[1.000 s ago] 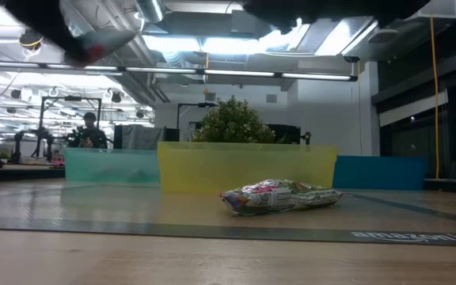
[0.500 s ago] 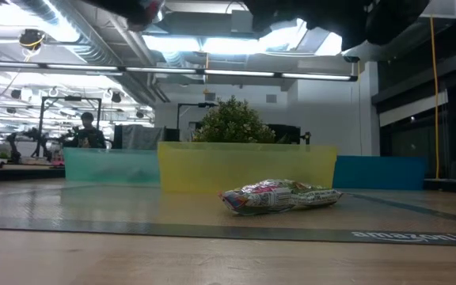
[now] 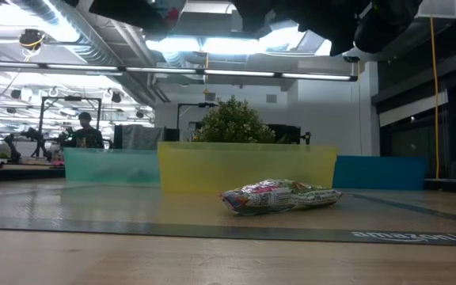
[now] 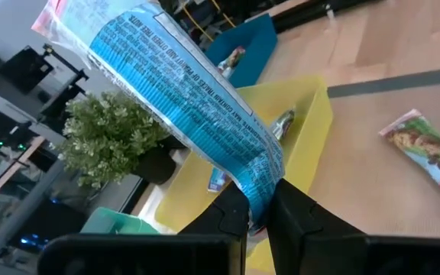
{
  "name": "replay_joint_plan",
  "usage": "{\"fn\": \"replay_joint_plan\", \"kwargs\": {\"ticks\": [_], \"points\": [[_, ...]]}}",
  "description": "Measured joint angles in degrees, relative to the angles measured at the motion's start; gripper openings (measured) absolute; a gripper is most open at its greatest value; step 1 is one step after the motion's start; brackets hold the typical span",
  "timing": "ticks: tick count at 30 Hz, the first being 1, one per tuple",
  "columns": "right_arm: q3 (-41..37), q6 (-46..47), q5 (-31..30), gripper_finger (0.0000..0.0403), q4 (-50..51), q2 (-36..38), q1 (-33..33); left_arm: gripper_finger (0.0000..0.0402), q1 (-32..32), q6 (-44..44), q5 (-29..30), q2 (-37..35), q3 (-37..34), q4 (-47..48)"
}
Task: Pick and place Granola Bars by type
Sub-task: Put the red granola bar into the blue bin
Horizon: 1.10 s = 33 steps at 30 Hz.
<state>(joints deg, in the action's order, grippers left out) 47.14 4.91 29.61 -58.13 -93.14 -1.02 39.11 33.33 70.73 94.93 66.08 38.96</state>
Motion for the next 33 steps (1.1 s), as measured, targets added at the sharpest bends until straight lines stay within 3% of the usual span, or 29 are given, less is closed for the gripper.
{"fn": "replay_joint_plan", "kwargs": {"ticks": [12,27,33], "points": [[4.9,0.8,-0.5,0.0348,0.1,-6.6,-0.3,0.0022,0.2,-11.4,0.1,0.0,0.0,-12.5],[6.5,0.4,4.2,0.034,-1.2,-7.7,0.8,0.0022,-2.5,-11.6,-2.6,2.3,0.0,-14.0],[6.5,-0.2,6.5,0.0325,-2.1,-7.7,1.3,0.0022,-4.7,-16.9,-4.4,3.5,0.0,-18.6]]}}
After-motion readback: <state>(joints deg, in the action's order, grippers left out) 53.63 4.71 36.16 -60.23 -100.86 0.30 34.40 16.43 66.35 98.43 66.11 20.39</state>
